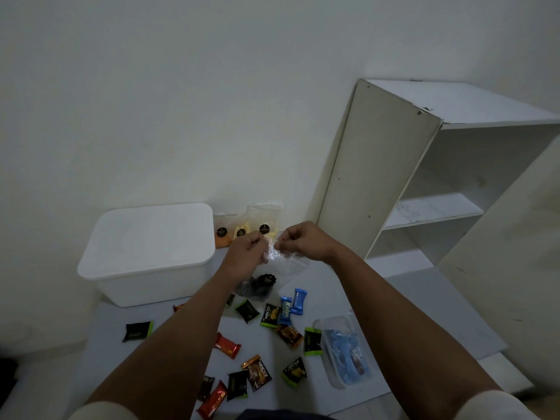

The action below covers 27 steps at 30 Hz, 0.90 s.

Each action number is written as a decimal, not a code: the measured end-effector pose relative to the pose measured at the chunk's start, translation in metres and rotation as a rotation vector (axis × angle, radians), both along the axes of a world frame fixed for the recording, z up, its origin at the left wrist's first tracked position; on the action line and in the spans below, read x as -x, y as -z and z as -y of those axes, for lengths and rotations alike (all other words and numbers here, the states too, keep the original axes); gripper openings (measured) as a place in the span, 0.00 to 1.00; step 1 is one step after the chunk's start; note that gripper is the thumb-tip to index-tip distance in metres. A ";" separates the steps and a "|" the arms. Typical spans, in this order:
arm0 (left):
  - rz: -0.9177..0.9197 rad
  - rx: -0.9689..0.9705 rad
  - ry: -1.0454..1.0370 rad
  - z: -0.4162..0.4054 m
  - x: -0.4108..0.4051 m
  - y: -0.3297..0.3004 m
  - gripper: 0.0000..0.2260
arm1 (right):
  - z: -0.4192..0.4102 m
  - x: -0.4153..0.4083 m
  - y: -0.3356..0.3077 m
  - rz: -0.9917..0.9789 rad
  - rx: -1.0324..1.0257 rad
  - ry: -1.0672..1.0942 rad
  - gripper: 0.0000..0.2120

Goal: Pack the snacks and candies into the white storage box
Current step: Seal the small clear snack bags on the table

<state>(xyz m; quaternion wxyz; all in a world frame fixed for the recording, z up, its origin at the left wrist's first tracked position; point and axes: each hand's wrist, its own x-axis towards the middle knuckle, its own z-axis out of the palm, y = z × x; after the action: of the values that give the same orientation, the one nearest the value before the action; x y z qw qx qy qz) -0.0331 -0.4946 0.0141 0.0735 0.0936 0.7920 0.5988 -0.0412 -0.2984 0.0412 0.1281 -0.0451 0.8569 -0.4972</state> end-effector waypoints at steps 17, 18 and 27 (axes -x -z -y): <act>0.032 0.079 0.048 -0.002 0.003 0.001 0.13 | -0.004 -0.003 0.003 0.024 -0.058 -0.044 0.11; 0.038 0.077 0.041 -0.002 0.003 0.001 0.13 | -0.003 -0.003 0.004 0.023 -0.060 -0.050 0.12; 0.096 -0.033 0.022 -0.001 0.004 0.003 0.13 | -0.008 -0.006 0.010 0.031 0.010 0.014 0.09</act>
<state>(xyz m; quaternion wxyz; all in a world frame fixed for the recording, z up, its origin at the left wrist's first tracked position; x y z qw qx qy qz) -0.0368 -0.4933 0.0112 0.1164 0.0744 0.7766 0.6147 -0.0353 -0.2901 0.0315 0.1377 -0.0321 0.8527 -0.5029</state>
